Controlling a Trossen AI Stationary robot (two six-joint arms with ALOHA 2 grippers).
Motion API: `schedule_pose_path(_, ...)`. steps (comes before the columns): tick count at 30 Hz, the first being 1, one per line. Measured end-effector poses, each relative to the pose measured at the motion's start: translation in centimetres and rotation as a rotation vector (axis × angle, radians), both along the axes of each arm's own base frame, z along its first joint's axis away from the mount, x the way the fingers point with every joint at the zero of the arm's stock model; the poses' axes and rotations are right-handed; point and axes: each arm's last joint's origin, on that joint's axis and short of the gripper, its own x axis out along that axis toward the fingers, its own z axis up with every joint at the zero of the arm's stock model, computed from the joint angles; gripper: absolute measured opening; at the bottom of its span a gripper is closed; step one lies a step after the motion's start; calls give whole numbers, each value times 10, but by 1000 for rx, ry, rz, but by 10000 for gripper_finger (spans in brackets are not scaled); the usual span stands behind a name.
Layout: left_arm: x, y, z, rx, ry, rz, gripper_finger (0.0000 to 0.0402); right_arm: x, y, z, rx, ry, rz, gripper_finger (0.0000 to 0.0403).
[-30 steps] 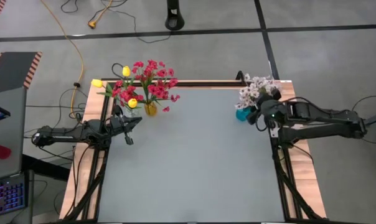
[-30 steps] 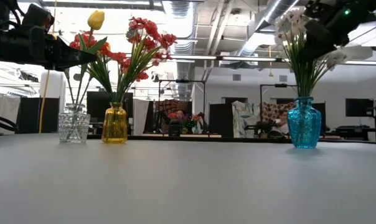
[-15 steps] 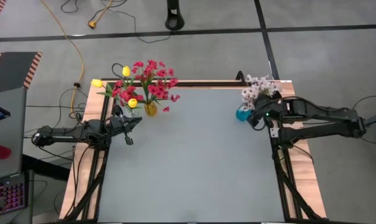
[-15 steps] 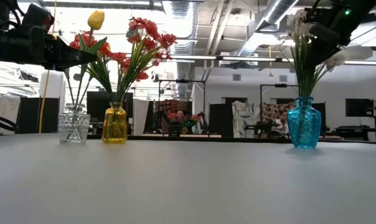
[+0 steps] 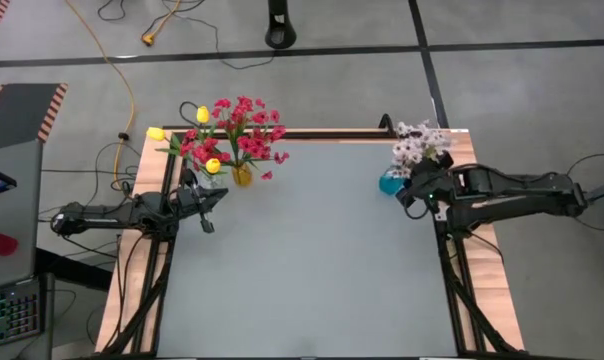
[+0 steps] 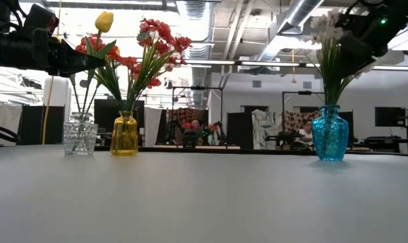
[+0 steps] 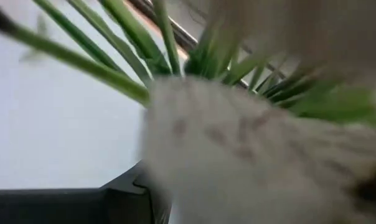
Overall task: Sort flowers into vase by color
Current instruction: Put the white flowers into the blue vase
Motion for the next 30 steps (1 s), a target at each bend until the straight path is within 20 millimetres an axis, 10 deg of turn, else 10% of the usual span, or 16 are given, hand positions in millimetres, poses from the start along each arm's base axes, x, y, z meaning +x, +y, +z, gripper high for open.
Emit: schedule_pose_path(30,0,0,0,1,1,1,0,3,16,15,-166,-375,-181,203)
